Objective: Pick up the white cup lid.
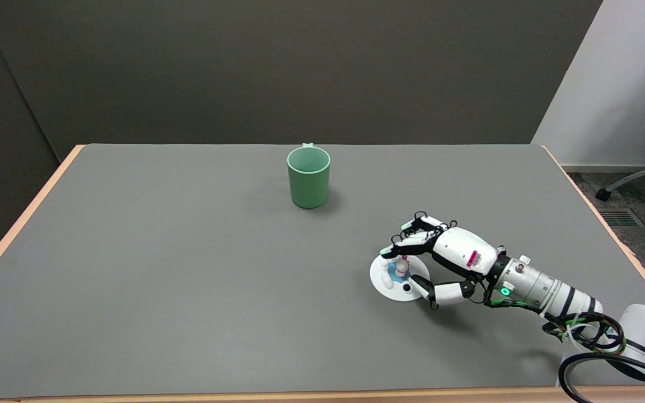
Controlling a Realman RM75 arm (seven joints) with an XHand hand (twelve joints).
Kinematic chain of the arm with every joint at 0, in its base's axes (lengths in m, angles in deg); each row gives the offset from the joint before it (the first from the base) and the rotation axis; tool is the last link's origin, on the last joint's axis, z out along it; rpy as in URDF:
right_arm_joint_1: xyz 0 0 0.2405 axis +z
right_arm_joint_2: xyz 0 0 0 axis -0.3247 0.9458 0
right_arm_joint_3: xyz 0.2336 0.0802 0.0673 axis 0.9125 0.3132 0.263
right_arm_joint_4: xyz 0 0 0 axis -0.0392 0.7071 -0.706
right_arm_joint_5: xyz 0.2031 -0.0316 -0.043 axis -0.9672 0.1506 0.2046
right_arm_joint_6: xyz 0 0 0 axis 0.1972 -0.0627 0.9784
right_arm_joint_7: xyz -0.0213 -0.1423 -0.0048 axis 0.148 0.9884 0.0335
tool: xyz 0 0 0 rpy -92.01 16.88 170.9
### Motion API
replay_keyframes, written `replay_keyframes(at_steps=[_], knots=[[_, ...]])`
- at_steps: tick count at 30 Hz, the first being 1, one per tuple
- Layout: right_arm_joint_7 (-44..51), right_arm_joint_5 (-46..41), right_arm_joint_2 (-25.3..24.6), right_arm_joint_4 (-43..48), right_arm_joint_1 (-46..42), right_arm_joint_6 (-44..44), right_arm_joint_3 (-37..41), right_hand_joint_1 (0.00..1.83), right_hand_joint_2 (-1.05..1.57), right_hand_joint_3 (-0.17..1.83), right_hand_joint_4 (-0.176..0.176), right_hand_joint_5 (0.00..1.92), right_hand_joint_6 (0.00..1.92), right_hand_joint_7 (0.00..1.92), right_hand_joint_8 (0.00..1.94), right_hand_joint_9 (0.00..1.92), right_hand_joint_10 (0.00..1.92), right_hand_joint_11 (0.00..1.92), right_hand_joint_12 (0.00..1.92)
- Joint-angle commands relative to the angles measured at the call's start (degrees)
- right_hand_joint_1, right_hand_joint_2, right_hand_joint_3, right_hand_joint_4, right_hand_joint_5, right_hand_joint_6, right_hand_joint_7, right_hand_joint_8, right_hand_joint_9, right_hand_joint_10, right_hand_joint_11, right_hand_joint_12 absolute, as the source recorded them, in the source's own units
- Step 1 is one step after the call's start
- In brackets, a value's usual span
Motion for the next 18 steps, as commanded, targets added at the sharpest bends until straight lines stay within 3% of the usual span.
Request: replay_keyframes(at_steps=[1, 8, 9, 10, 12, 14, 18], knots=[[-0.02, 0.67, -0.71, 1.14, 0.53, -0.55, -0.41, 0.90, 0.93, 0.78, 0.064, 0.63, 0.19, 0.65, 0.18, 0.60, 0.25, 0.00, 0.84], [0.36, 0.67, -0.93, 1.15, 0.61, -0.55, -0.41, 0.92, 0.96, 0.72, 0.083, 0.68, 0.22, 0.71, 0.20, 0.59, 0.28, 0.00, 0.83], [0.38, 0.67, -0.95, 1.27, 0.67, -0.55, -0.41, 0.91, 1.14, 0.31, 0.082, 0.67, 1.21, 0.72, 0.28, 0.55, 0.39, 0.00, 0.88], [0.38, 0.67, -1.07, 1.31, 0.69, -0.61, -0.41, 0.92, 1.19, 0.21, 0.074, 0.67, 1.45, 0.71, 0.33, 0.52, 0.46, 0.00, 0.89], [0.26, 0.67, -1.25, 1.46, 0.77, -0.63, -0.41, 0.92, 1.19, 0.21, 0.068, 0.67, 1.45, 0.66, 0.45, 0.45, 0.59, 0.00, 0.89], [0.22, 0.67, -1.33, 1.48, 0.77, -0.63, -0.41, 1.11, 1.24, 0.12, 0.021, 0.69, 1.38, 0.62, 1.58, 0.39, 0.76, 0.00, 0.95], [0.22, 0.67, -1.35, 1.48, 0.85, -0.47, -0.25, 1.11, 1.24, 0.13, 0.019, 0.68, 1.39, 0.62, 1.59, 0.37, 0.79, 0.00, 0.94]])
